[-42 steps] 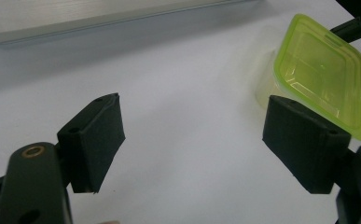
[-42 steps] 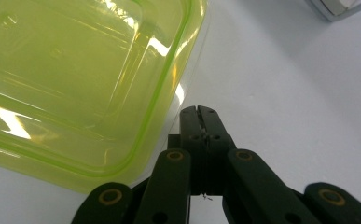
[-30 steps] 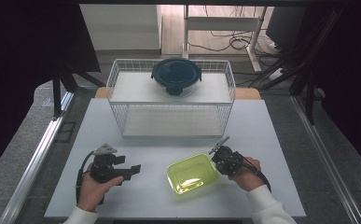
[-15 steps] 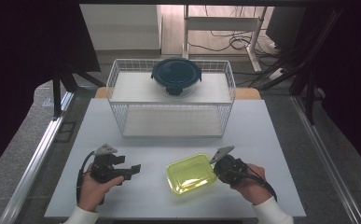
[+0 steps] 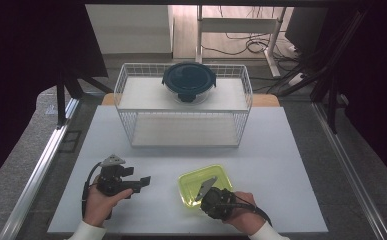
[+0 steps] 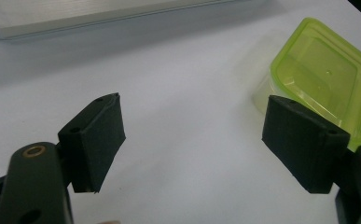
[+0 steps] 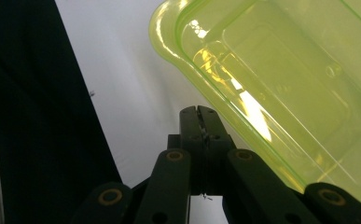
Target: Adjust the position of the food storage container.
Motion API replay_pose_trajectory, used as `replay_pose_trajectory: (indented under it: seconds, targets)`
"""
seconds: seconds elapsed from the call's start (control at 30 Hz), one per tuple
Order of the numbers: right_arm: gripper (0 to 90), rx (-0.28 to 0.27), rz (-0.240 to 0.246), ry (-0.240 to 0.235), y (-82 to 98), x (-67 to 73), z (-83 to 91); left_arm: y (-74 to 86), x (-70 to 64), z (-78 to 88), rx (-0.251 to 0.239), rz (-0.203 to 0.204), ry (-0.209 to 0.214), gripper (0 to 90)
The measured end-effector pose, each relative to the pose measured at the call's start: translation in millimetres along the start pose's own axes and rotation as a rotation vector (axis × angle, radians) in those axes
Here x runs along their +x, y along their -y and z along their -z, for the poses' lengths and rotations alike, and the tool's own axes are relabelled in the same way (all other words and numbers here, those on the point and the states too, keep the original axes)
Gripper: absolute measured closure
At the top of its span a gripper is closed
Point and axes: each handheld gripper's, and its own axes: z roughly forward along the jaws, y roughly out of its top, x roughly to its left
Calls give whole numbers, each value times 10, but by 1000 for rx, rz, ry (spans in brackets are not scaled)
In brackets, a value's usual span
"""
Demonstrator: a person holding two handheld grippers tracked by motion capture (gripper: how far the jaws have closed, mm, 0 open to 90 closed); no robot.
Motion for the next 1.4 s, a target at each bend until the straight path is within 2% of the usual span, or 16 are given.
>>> replay_pose_trajectory:
  seconds: [0.57,0.77,0.83,0.93,0.97,1.0,1.07,1.1,1.13,1.17,1.23,1.27,1.3,1.33,1.37,1.4]
  targets:
    - [889,-18,-54,27,-222,14,-197,11,19,-12,8,-1,-7,199]
    - [889,-61,-52,7,-181,62,-80,11,3,-24,12,-5,-6,199]
    - [889,-102,-71,5,-135,57,25,9,-7,-25,9,-6,-4,199]
    - [888,-164,-126,24,-40,-16,184,7,-20,-29,8,-6,-2,199]
    - [889,-206,-177,42,47,-101,292,5,-25,-34,8,-6,-3,199]
    - [889,-206,-177,42,47,-101,292,3,-32,-40,7,-5,-3,199]
    - [888,-244,-224,63,151,-192,390,-4,-56,-57,6,-4,-1,199]
    - [888,-260,-250,79,207,-236,427,-6,-71,-66,9,-8,3,199]
    - [885,-289,-305,98,332,-321,487,-6,-86,-75,11,-11,5,199]
    - [885,-289,-305,98,332,-321,487,-6,-95,-82,15,-16,6,199]
    - [863,-323,-358,89,465,-408,528,-2,-107,-93,17,-15,8,198]
    - [835,-337,-377,88,528,-447,540,-2,-106,-94,18,-15,9,198]
    - [697,-367,-426,101,641,-510,556,-2,-100,-89,17,-11,8,198]
    - [610,-384,-457,106,693,-541,559,-3,-96,-85,14,-6,7,198]
    - [610,-384,-457,106,693,-541,559,-3,-96,-85,14,-6,7,198]
    - [532,-399,-489,110,740,-564,561,-4,-93,-82,11,-1,7,198]
